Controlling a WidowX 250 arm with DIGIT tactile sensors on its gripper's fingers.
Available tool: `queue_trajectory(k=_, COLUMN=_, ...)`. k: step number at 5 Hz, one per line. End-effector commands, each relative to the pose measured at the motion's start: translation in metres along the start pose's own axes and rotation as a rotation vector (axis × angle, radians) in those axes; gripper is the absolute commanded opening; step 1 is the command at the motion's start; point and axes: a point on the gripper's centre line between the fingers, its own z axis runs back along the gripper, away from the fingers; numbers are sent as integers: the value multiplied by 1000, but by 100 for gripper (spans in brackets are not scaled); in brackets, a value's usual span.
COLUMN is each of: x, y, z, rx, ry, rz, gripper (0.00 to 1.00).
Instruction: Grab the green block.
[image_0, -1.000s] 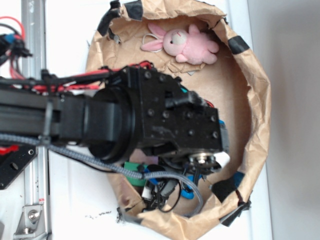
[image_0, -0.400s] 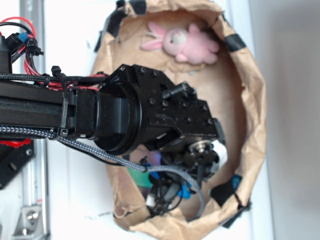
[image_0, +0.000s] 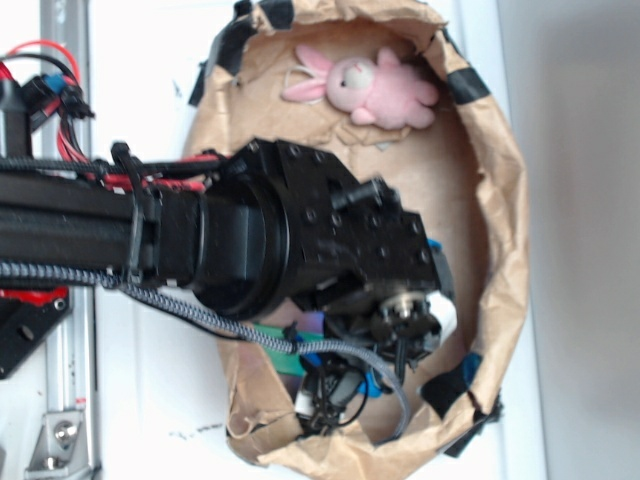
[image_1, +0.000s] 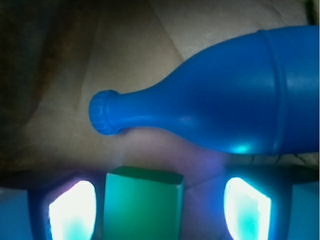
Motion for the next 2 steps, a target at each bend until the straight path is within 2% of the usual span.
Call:
queue_trajectory(k=1, x=-9, y=-19, z=-3, rx=81, ry=35, rz=-8, gripper=0)
queue_trajectory(k=2, x=-9, y=-11, z=10, rx=80, ry=4, rz=5, gripper=0)
